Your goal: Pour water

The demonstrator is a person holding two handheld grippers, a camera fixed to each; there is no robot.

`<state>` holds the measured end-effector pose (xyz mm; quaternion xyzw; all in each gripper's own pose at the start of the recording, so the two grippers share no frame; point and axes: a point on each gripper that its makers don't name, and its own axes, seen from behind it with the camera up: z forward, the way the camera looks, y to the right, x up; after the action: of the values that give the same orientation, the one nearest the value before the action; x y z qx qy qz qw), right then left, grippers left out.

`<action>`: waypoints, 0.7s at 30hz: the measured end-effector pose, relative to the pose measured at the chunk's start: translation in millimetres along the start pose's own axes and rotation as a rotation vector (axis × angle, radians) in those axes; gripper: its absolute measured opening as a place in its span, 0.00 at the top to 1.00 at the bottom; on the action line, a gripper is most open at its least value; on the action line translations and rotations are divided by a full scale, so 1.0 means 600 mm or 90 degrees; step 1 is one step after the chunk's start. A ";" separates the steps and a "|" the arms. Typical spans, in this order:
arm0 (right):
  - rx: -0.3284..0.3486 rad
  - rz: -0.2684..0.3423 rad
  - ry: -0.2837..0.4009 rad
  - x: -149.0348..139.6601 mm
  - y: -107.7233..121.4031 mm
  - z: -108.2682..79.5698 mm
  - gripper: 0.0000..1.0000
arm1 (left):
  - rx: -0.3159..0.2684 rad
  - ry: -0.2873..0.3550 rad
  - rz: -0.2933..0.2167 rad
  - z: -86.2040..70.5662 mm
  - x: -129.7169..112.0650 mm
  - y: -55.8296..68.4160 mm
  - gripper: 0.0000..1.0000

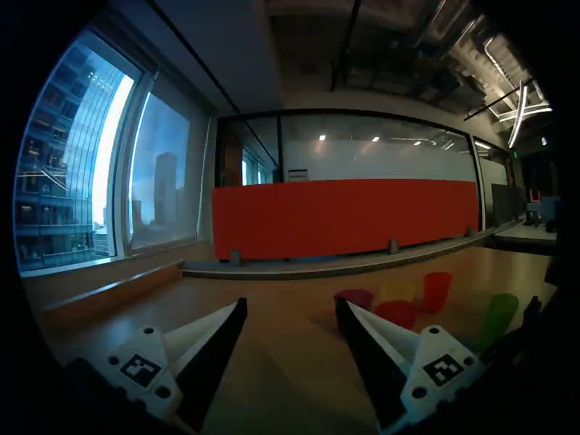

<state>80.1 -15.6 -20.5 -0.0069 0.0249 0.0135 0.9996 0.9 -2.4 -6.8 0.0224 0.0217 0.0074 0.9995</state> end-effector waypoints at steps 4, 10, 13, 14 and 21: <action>-0.001 -0.002 0.001 0.002 -0.002 -0.001 0.00 | -0.004 0.000 -0.011 0.002 -0.005 0.000 0.09; -0.003 -0.003 -0.001 0.004 0.000 -0.004 0.00 | -0.007 -0.006 -0.017 0.006 -0.021 -0.001 0.09; -0.003 -0.003 0.000 0.006 0.001 -0.006 0.00 | -0.008 -0.010 -0.018 0.008 -0.028 -0.001 0.09; -0.003 -0.003 0.000 0.006 0.000 -0.006 0.00 | -0.009 -0.010 -0.019 0.009 -0.029 -0.001 0.09; -0.003 -0.008 0.000 0.009 -0.001 -0.008 0.00 | -0.017 -0.011 -0.024 0.012 -0.034 0.004 0.09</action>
<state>85.4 -16.0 -25.8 -0.0096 0.0249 0.0074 0.9996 -19.5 -0.4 1.2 0.0086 0.0133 -0.0112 0.9998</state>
